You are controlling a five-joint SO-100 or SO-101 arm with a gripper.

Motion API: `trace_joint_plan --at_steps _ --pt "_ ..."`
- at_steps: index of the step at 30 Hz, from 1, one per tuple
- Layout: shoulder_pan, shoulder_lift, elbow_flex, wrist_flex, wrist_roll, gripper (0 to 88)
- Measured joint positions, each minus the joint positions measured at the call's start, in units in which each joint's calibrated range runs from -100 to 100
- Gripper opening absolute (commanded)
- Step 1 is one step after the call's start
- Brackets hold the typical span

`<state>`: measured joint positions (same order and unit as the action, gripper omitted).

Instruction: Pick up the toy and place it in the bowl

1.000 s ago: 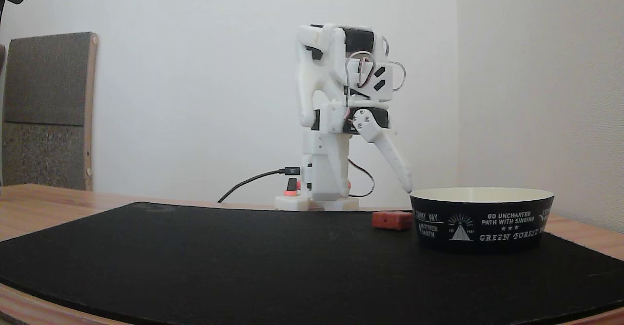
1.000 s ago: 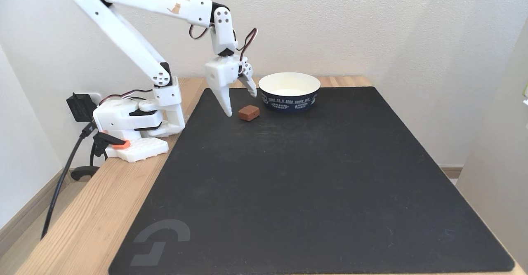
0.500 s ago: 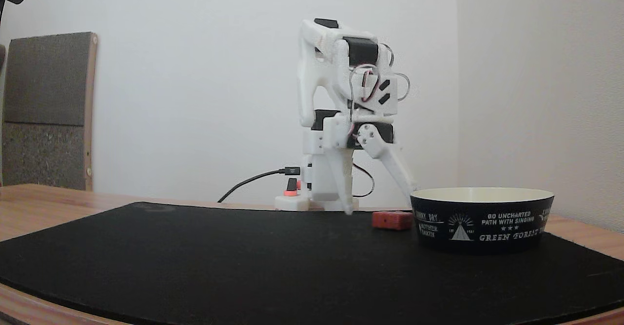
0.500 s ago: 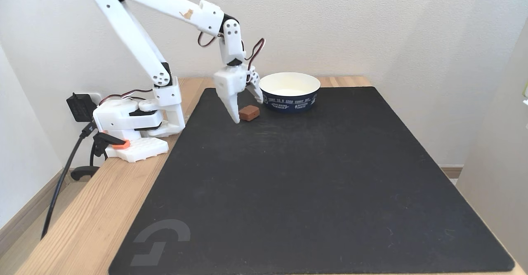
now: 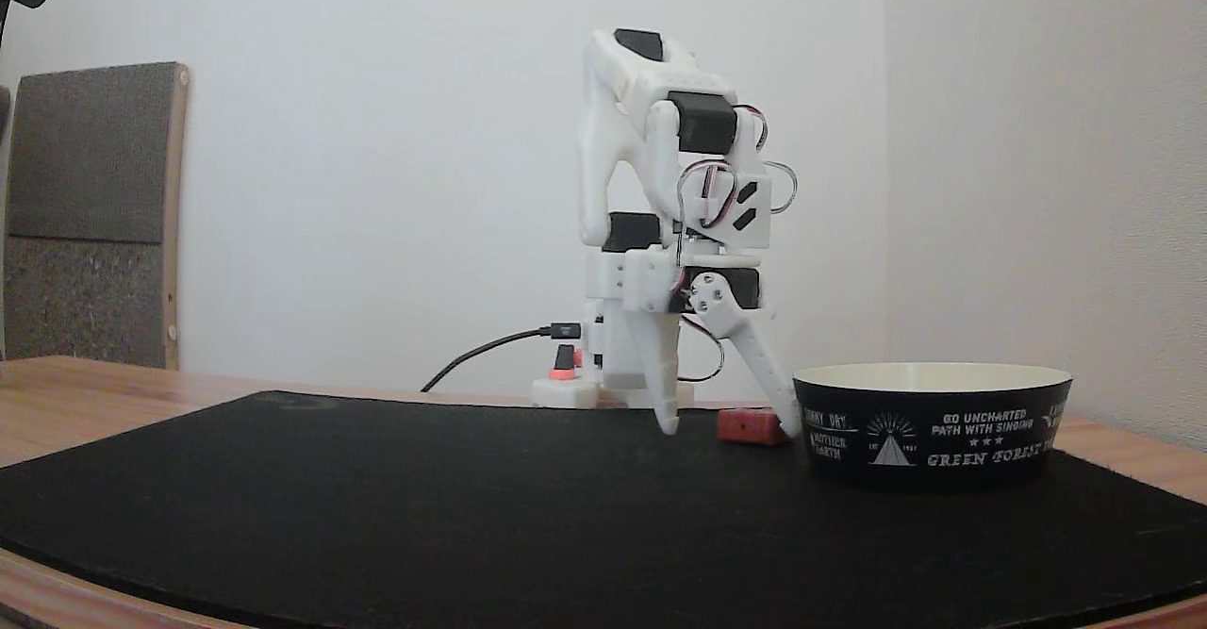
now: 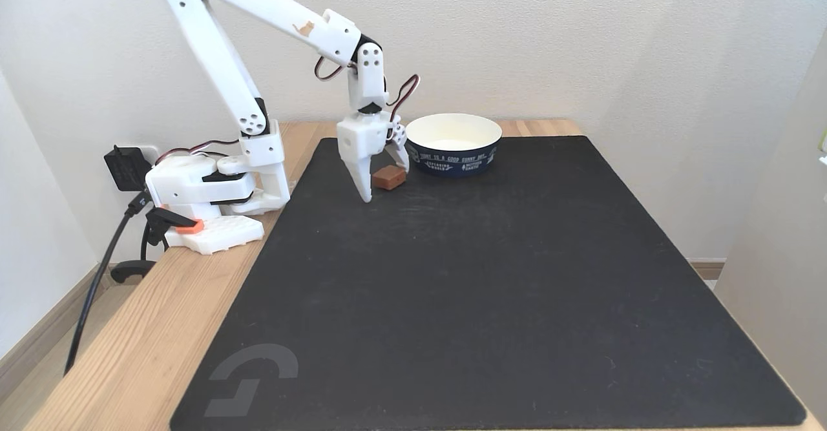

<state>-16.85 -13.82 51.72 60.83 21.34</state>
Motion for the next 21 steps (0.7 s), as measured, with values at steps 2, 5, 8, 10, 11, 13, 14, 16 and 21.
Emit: trace_joint_plan --at_steps 2,5,8,10,11,13,14,16,21 --pt "0.0 0.5 -0.1 -0.2 0.0 39.7" --pt "0.0 1.4 -0.6 -0.7 0.0 39.7" --pt "0.0 1.9 -0.6 -0.8 0.0 39.6" --pt "0.0 2.2 -0.7 -0.8 0.0 39.6" --pt "0.0 2.3 -0.7 -0.8 -0.1 39.6" --pt "0.0 2.3 -0.7 -0.8 -0.1 39.6" --pt "0.0 2.3 -0.7 -0.8 -0.1 39.6" --pt "0.0 2.3 -0.7 -0.8 -0.1 39.6" --pt "0.0 2.3 -0.7 -1.0 -0.1 39.6"
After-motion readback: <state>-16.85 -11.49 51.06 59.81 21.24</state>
